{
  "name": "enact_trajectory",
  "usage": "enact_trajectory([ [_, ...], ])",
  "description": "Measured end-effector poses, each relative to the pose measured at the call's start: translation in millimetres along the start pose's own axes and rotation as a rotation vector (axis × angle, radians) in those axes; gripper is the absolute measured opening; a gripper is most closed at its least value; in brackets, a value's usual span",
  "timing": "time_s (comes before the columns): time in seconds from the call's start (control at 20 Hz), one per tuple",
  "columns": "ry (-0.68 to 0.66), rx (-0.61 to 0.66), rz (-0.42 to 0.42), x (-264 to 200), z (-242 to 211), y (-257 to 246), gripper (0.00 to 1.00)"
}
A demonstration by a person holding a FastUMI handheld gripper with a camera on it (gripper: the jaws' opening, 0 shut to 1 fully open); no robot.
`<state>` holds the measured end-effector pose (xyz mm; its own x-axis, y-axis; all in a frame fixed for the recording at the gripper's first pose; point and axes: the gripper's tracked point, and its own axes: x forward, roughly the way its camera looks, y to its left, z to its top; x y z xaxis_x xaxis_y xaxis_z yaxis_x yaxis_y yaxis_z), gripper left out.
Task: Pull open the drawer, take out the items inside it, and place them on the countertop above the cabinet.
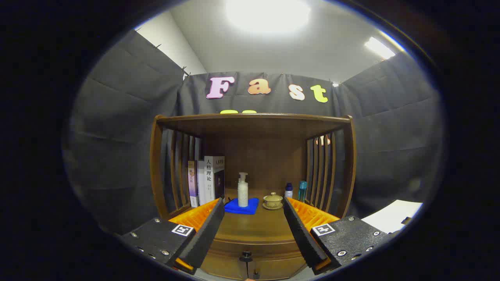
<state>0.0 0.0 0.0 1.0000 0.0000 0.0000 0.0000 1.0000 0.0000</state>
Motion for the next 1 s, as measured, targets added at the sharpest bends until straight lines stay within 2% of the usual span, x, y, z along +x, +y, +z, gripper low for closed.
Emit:
enact_trajectory([
  [1.0, 0.088, 0.088, 0.021, 5, -25, 9, 0.95],
])
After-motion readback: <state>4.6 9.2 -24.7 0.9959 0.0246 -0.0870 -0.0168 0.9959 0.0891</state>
